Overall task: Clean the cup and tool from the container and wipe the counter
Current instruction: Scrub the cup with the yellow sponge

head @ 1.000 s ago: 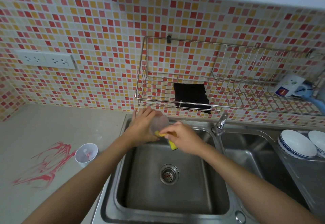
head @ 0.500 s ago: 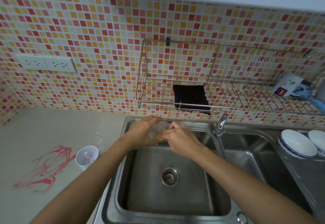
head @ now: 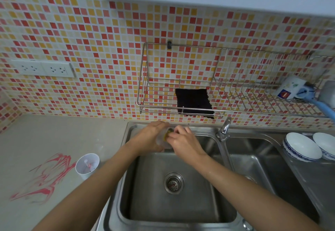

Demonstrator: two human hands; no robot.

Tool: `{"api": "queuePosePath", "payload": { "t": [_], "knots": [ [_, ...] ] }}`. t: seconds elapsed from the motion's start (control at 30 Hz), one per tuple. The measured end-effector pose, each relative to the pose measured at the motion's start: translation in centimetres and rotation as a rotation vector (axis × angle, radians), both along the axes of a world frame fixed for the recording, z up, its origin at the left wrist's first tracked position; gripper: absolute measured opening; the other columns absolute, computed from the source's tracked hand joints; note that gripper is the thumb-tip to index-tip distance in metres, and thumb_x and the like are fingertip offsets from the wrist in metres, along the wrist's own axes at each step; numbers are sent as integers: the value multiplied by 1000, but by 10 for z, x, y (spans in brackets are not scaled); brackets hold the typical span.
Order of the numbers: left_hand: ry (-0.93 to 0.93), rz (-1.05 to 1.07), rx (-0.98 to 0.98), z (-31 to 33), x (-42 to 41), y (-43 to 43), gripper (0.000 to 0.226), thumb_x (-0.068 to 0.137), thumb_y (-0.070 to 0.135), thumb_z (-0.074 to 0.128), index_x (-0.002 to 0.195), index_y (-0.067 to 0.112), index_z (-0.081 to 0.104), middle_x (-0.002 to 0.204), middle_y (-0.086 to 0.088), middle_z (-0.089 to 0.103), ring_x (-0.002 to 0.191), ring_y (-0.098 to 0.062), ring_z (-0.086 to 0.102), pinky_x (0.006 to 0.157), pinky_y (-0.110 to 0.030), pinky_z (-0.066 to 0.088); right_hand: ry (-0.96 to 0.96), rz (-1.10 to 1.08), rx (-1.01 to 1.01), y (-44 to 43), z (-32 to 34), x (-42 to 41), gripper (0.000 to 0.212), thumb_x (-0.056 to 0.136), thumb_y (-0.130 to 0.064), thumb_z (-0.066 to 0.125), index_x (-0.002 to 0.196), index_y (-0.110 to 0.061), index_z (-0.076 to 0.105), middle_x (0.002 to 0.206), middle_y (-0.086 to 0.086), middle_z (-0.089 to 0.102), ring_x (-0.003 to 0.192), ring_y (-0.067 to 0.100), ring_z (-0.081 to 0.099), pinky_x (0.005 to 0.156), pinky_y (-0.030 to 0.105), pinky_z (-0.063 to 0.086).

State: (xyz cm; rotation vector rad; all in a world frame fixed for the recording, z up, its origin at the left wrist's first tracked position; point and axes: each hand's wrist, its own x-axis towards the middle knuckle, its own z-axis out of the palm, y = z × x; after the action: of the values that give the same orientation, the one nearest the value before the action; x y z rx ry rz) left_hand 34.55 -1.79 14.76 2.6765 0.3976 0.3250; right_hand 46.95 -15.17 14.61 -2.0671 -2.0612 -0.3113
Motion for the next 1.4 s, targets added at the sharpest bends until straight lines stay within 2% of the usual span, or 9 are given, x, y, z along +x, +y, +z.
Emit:
{"api": "queuePosePath", "payload": {
  "t": [0.1, 0.17, 0.33, 0.5, 0.6, 0.83, 1.03, 1.23, 1.4],
  "knots": [
    [36, 2, 11, -2, -6, 2, 81, 73, 37, 82, 142, 17, 45, 140, 2, 53, 128, -14, 49, 105, -19, 34, 266, 27, -110, -4, -7, -2, 21, 89, -14, 57, 99, -22, 74, 94, -13, 71, 87, 19, 43, 81, 35, 44],
    [55, 31, 10, -8, -12, 2, 83, 73, 38, 81, 145, 20, 43, 143, 5, 51, 130, -13, 48, 107, -22, 36, 271, 75, -150, -7, -5, 3, 25, 95, -19, 54, 112, -24, 71, 105, -15, 71, 88, 16, 42, 83, 30, 42],
    [49, 59, -34, -5, -10, 3, 84, 70, 37, 83, 144, 26, 43, 142, 7, 53, 128, -13, 50, 106, -31, 45, 123, 93, -9, -7, -1, 21, 27, 83, -9, 68, 106, -24, 73, 101, -13, 72, 87, 18, 48, 74, 34, 46],
    [99, 49, -14, -1, -12, 10, 84, 70, 37, 81, 144, 25, 44, 142, 7, 53, 127, -13, 51, 104, -32, 47, 401, 94, -115, -12, -2, 14, 23, 93, -18, 60, 112, -23, 71, 111, -12, 70, 94, 16, 47, 85, 24, 38],
    [97, 85, -42, -4, -13, 9, 86, 69, 39, 81, 144, 30, 41, 144, 8, 50, 130, -14, 49, 105, -37, 47, 342, 88, -54, -12, 2, 27, 24, 91, -15, 62, 110, -26, 72, 110, -16, 69, 90, 12, 46, 81, 24, 41],
    [100, 63, -162, 9, -10, 11, 90, 69, 35, 84, 147, 23, 40, 148, 6, 47, 134, -14, 45, 109, -31, 40, 91, 198, 39, -17, -7, 28, 34, 81, -17, 74, 114, -20, 67, 117, -8, 65, 95, 20, 51, 83, 33, 48],
    [5, 116, -320, 8, -5, 1, 101, 66, 42, 86, 144, 27, 24, 142, 6, 45, 128, -10, 43, 105, -29, 39, 98, 184, 236, -12, -3, 28, 30, 78, -5, 74, 105, -15, 70, 111, -6, 67, 90, 23, 53, 79, 36, 52],
    [-137, 214, -159, -1, -4, -2, 95, 61, 37, 90, 135, 20, 33, 134, 4, 33, 123, -12, 42, 100, -32, 50, 152, 155, 230, -7, 2, 23, 28, 80, -1, 70, 104, -16, 70, 110, -7, 68, 93, 23, 53, 80, 39, 51],
    [-105, 166, -18, 6, -6, 12, 83, 65, 40, 86, 134, 22, 43, 136, 5, 45, 125, -14, 38, 107, -36, 39, 413, 83, 36, 2, 8, 20, 25, 87, -3, 64, 106, -16, 73, 111, -7, 70, 94, 19, 52, 89, 30, 43]
  ]
}}
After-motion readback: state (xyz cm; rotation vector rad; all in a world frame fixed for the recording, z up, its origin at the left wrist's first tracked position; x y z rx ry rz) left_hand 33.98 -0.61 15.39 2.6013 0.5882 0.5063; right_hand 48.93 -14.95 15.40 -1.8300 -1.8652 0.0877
